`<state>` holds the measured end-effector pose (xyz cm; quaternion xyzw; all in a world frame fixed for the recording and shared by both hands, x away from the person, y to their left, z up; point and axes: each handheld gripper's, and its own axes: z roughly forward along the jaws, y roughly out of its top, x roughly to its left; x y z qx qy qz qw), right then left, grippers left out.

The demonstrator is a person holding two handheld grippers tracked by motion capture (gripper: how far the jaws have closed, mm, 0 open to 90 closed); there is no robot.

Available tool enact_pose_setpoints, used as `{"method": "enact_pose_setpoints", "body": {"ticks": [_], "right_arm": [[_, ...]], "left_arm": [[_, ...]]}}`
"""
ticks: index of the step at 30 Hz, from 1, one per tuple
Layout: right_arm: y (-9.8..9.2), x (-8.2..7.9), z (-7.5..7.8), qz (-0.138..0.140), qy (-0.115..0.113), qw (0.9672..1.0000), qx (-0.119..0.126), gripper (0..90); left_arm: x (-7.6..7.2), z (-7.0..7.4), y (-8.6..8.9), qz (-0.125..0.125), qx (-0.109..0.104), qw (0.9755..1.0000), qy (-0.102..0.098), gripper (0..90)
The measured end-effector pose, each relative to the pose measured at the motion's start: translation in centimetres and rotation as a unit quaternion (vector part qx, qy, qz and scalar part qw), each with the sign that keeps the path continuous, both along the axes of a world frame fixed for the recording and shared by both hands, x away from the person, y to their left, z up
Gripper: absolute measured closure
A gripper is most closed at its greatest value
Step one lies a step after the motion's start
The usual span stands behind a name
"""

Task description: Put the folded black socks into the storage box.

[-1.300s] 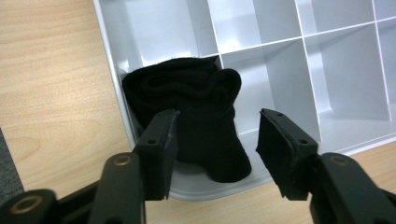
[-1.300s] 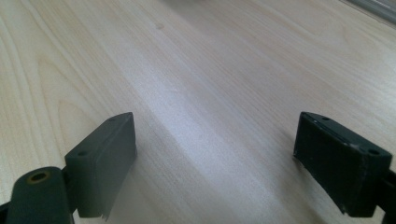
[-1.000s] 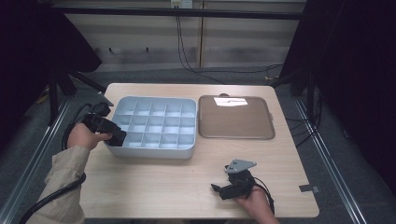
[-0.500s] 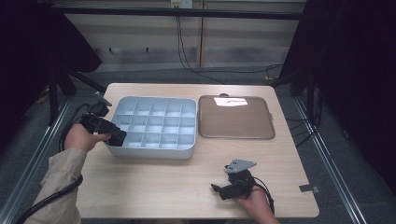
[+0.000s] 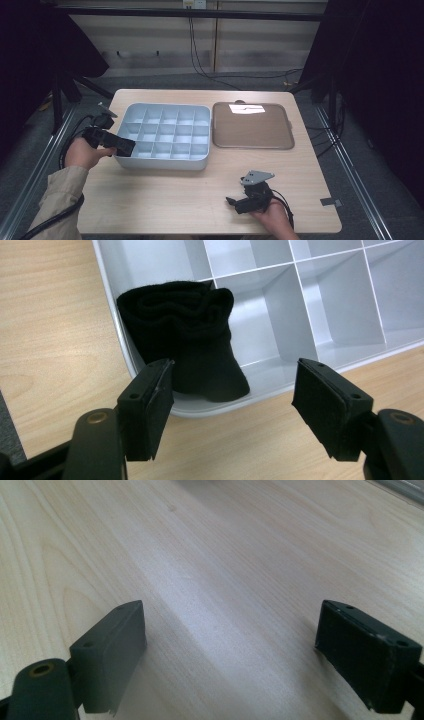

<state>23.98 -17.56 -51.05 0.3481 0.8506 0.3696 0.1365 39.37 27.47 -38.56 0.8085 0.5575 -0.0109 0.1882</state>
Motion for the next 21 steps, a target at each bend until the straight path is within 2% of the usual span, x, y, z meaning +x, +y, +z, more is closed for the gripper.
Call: {"method": "enact_pose_setpoints", "body": {"ticks": [5,12,21], "right_arm": [[0.0,0.0,0.0,0.0,0.0,1.0,0.0,12.4],[0.0,0.0,0.0,-0.001,0.001,1.0,0.0,12.4],[0.0,0.0,0.0,0.001,0.001,1.0,-0.001,12.4]], "left_arm": [[-0.4,0.0,0.0,-0.001,-0.005,1.0,-0.003,31.7],[-1.1,0.1,-0.4,-0.018,-0.005,0.9998,-0.01,31.8],[-1.8,0.0,-0.3,-0.02,-0.012,0.9996,-0.018,31.2]]}}
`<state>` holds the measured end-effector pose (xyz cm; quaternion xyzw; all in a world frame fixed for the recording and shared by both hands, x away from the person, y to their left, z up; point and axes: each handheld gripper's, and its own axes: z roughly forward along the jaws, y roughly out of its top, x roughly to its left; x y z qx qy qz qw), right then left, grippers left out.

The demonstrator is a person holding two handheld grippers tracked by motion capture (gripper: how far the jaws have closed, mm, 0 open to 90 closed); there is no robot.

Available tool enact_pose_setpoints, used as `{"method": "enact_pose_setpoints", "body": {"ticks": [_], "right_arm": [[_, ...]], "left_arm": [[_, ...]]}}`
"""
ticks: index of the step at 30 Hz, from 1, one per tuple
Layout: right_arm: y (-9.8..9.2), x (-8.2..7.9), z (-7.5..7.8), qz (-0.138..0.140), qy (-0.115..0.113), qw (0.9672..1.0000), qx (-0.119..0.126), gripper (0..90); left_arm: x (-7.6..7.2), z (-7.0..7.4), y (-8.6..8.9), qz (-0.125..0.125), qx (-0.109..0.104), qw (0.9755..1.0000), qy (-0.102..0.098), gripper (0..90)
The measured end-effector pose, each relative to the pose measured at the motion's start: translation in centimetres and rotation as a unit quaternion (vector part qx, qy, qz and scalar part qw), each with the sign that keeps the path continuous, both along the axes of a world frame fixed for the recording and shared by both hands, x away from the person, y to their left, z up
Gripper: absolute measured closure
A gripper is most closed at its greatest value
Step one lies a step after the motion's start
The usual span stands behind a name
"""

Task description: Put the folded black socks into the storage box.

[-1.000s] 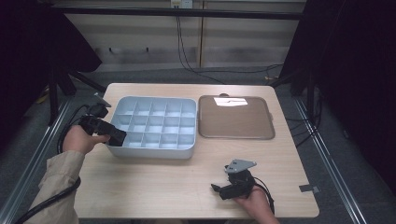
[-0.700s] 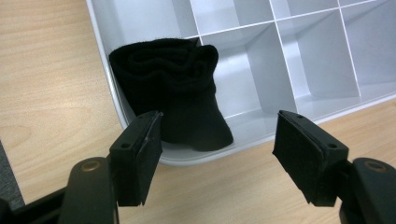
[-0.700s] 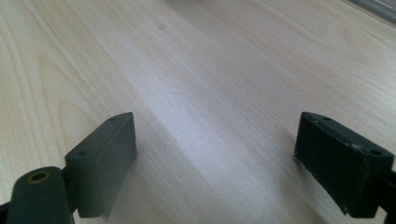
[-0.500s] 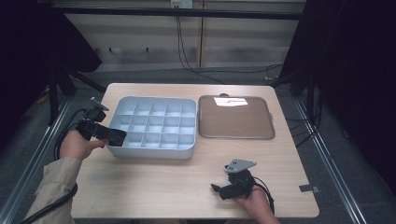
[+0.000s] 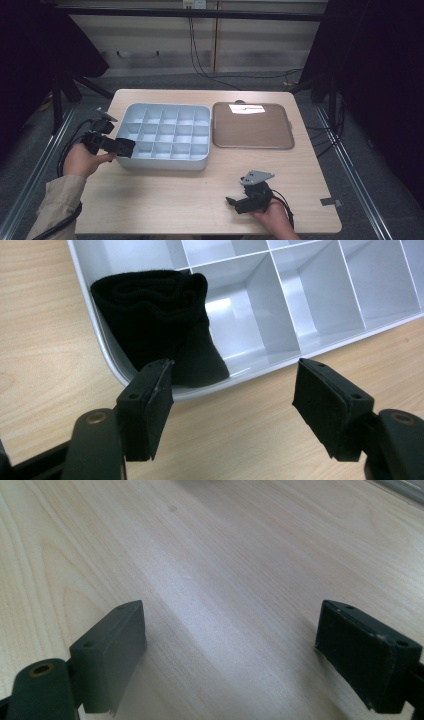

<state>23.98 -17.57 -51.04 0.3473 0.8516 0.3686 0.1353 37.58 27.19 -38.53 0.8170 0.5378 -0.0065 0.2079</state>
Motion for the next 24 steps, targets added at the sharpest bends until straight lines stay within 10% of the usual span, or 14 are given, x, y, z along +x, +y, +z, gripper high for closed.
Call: {"method": "enact_pose_setpoints", "body": {"ticks": [24], "right_arm": [[0.0,0.0,0.0,0.0,0.0,1.0,0.0,12.3]], "left_arm": [[-2.0,-1.0,0.1,-0.012,-0.026,0.9995,-0.011,26.4]]}}
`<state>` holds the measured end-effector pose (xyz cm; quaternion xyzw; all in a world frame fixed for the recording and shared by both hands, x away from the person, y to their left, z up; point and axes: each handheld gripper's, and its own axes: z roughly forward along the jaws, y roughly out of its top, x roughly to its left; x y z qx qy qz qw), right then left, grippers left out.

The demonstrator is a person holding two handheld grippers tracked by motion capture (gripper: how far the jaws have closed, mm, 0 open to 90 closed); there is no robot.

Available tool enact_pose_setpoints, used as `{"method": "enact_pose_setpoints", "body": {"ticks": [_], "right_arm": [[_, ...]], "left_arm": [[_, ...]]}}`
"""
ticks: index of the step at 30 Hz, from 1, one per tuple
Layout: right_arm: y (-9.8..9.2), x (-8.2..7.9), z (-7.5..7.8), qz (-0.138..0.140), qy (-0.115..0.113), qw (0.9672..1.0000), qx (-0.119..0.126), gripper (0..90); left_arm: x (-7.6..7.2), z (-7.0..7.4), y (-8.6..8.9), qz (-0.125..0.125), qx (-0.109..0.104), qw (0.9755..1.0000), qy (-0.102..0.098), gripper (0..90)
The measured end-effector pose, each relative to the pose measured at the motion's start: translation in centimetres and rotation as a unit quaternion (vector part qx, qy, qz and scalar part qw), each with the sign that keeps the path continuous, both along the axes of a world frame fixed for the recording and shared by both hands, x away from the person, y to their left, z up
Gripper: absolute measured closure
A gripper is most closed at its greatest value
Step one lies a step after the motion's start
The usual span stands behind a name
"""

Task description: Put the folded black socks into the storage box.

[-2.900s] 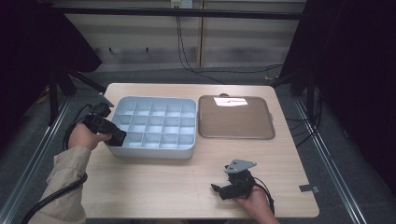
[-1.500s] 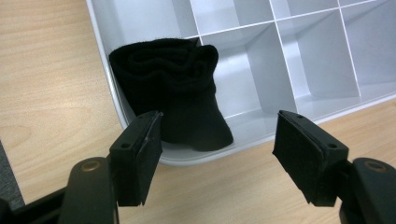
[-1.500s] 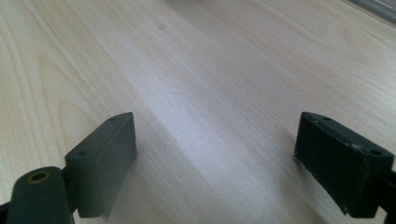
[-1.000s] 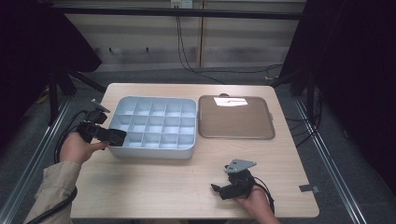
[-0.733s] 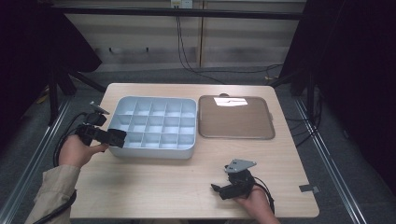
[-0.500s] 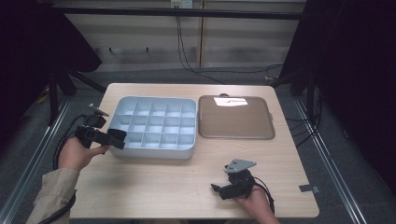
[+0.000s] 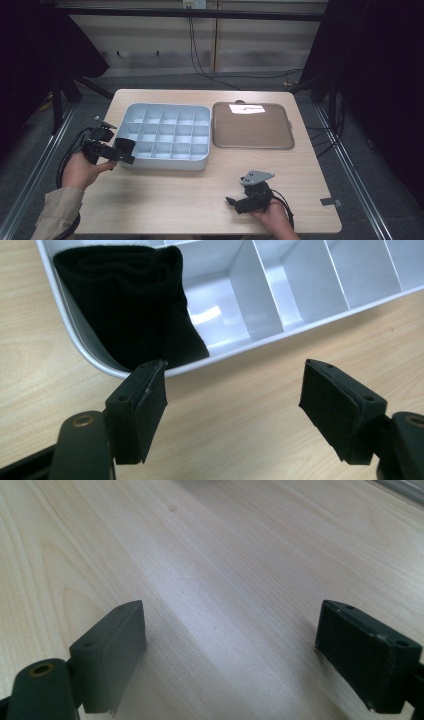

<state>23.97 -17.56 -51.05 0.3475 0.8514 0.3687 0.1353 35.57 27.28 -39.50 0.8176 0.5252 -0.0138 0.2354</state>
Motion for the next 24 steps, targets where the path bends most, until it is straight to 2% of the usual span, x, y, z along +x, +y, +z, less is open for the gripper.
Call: {"method": "enact_pose_setpoints", "body": {"ticks": [14,22,24], "right_arm": [[0.0,0.0,0.0,0.0,0.0,1.0,-0.001,12.3],[0.0,0.0,0.0,0.0,0.0,1.0,-0.001,12.3],[0.0,0.0,0.0,0.0,0.0,1.0,-0.001,12.3]], "left_arm": [[-1.3,-0.6,0.2,-0.006,-0.017,0.9998,-0.007,27.7],[-1.8,-1.0,0.4,-0.008,-0.018,0.9997,-0.015,27.7],[-2.0,-1.1,0.4,-0.009,-0.026,0.9995,-0.015,27.7]]}}
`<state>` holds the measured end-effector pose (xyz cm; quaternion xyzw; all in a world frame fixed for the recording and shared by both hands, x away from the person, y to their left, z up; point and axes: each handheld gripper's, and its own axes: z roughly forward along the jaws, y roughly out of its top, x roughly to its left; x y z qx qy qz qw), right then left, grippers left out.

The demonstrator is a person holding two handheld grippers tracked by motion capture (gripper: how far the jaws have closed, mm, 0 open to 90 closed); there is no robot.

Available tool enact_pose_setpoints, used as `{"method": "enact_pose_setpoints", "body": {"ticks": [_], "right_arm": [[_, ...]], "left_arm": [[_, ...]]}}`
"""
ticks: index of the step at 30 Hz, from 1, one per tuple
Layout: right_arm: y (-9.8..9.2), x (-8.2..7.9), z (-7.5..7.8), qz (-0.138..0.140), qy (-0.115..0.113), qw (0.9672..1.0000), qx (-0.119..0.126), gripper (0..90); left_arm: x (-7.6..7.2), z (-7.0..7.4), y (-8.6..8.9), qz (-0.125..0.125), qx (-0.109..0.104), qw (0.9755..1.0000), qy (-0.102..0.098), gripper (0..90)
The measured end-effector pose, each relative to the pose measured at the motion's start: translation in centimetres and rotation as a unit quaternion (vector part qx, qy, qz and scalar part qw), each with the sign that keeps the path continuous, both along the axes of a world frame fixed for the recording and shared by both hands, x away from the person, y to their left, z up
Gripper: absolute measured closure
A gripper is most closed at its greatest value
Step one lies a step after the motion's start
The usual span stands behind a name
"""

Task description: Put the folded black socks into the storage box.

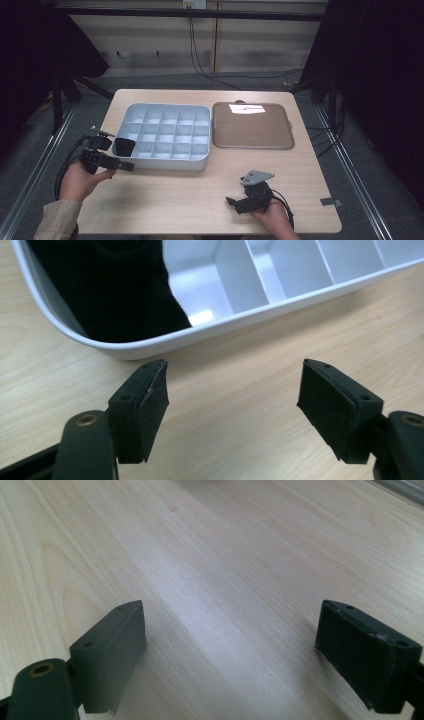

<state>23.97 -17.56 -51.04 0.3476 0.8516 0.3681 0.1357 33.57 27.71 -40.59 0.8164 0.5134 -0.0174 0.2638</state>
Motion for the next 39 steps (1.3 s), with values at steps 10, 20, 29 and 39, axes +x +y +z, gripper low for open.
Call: {"method": "enact_pose_setpoints", "body": {"ticks": [10,20,29,39], "right_arm": [[0.0,0.0,0.0,0.0,0.0,1.0,0.0,12.3],[0.0,0.0,0.0,0.0,0.0,1.0,0.0,12.3],[0.0,0.0,0.0,0.0,0.0,1.0,0.0,12.3],[0.0,0.0,0.0,0.0,0.0,1.0,0.0,12.3]], "left_arm": [[-0.9,-1.4,-0.3,-0.012,-0.016,0.9998,-0.008,28.2],[-1.7,-3.2,-0.8,-0.022,-0.024,0.9994,-0.015,28.3],[-2.1,-5.2,-0.9,-0.031,-0.022,0.9992,-0.012,28.5],[-2.3,-6.7,-0.7,-0.032,-0.023,0.999,-0.021,28.5]]}}
